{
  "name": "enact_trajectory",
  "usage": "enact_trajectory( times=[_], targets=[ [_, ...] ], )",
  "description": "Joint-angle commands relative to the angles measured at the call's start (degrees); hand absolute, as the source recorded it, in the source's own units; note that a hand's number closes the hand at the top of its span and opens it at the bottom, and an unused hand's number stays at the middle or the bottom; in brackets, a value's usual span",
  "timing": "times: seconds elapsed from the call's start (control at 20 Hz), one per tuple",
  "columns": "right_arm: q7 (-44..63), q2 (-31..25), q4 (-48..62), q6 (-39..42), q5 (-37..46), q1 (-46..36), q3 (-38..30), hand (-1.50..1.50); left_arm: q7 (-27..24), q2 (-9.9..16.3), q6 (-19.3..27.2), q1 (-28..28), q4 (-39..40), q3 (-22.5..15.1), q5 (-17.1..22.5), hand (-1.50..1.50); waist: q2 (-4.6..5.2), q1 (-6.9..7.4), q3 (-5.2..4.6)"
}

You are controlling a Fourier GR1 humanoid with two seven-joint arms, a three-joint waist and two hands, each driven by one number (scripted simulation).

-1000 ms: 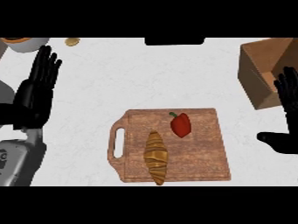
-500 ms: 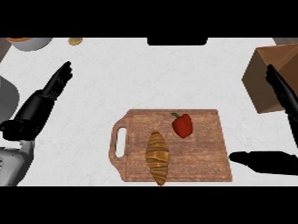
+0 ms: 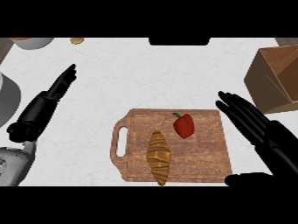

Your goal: Pick the croissant from the cutting board and place it in the cardboard box

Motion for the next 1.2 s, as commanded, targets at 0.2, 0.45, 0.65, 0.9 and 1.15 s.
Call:
enact_trajectory(
  times=[0.2, 0.45, 0.65, 0.9, 1.15],
  targets=[
    [23.0, 0.7, -5.9, 19.0, 7.7, -10.5, 13.2, -1.5, -0.3, -0.4, -0.8, 0.2, -0.4, -0.3, -1.1, 0.0, 0.03, 1.13, -0.11],
    [41.0, 12.8, -6.5, 28.8, 10.7, -18.8, 22.3, -1.5, -1.9, -0.7, -1.6, 1.3, -0.3, 0.5, -0.7, 0.0, -0.11, 1.28, -0.14],
    [52.4, 24.6, -1.1, 33.6, 12.5, -21.4, 28.0, -1.5, 0.8, -1.9, -0.8, -0.3, -0.8, 0.0, -1.9, 0.0, -0.12, 0.59, -0.01],
    [57.0, 32.8, 4.7, 37.0, 11.3, -22.4, 26.4, -1.5, -0.1, 0.8, -5.2, -0.8, 0.7, 4.1, 0.8, 0.0, 0.01, 0.17, 0.06],
    [55.8, 37.7, 10.0, 37.0, 14.0, -21.2, 26.7, -1.5, 2.2, -2.8, -1.4, 1.9, -2.5, 2.1, -3.0, 0.0, 0.01, 0.23, 0.11]
  ],
)
